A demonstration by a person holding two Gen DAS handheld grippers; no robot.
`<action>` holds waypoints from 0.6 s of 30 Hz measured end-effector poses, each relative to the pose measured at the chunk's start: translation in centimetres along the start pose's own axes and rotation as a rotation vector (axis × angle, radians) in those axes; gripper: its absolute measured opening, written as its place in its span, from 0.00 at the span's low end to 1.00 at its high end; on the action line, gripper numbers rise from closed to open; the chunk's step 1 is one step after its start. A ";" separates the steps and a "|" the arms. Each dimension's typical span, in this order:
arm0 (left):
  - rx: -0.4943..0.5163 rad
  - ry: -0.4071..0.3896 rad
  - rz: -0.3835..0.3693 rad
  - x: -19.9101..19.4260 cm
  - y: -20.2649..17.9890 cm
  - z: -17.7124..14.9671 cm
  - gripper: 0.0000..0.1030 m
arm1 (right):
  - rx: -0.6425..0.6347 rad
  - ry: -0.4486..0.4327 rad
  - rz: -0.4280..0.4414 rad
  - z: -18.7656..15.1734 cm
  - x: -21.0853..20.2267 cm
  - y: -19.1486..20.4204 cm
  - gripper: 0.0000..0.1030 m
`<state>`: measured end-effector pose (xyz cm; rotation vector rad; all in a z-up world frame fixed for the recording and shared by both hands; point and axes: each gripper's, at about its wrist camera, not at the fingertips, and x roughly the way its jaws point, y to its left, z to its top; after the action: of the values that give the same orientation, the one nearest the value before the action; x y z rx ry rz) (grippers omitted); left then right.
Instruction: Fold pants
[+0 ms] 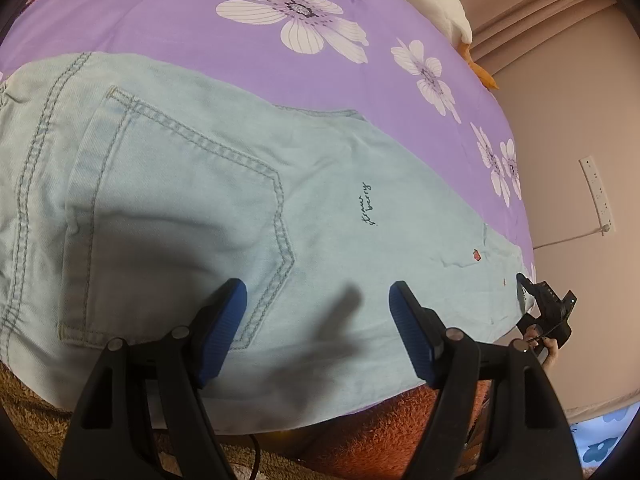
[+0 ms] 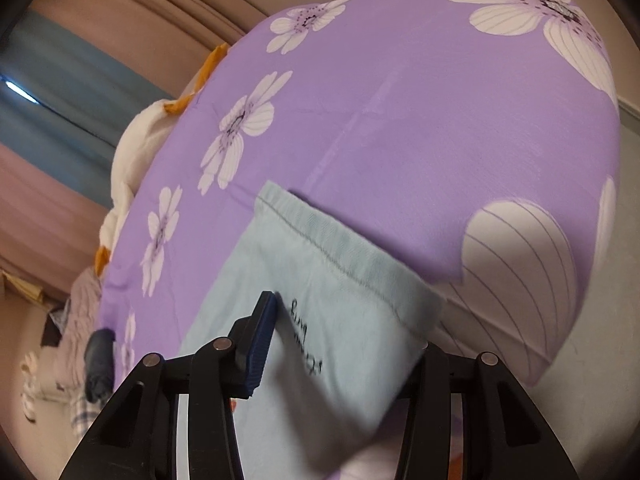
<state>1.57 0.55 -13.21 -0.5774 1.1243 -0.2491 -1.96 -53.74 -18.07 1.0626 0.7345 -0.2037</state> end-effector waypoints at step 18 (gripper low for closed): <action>0.040 -0.045 0.039 -1.1 -0.9 -0.2 0.71 | -0.065 -0.079 -0.072 0.6 -1.2 3.2 0.10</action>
<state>1.07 0.26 -11.95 -0.5233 1.0839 -0.2237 -1.00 -52.93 -14.86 0.9618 0.7040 -0.2803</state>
